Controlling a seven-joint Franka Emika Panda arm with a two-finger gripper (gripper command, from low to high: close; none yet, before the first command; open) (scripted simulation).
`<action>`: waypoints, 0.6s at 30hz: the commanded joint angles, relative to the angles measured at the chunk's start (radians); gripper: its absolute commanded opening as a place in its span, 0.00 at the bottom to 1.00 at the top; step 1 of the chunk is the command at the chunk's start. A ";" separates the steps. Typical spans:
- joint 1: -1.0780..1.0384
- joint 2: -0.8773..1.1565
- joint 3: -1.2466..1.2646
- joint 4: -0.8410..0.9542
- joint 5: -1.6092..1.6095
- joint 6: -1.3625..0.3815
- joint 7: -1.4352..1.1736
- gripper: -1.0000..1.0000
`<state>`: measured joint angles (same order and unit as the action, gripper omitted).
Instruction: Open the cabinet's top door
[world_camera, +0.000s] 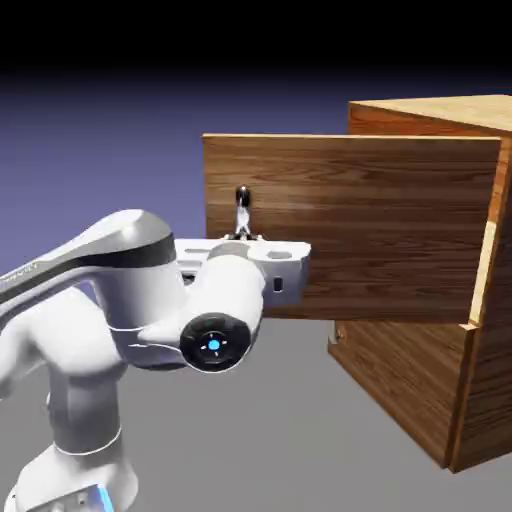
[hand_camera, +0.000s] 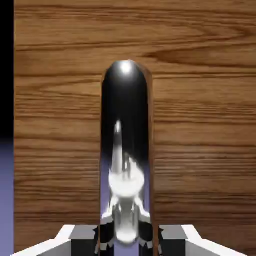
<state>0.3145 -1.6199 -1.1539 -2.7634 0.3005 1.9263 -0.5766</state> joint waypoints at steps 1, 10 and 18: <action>0.018 0.005 -0.016 0.036 -0.012 -0.042 0.000 0.00; 0.215 0.035 -0.107 0.362 -0.074 -0.373 0.008 0.00; 0.366 0.046 -0.142 0.583 -0.093 -0.567 0.023 1.00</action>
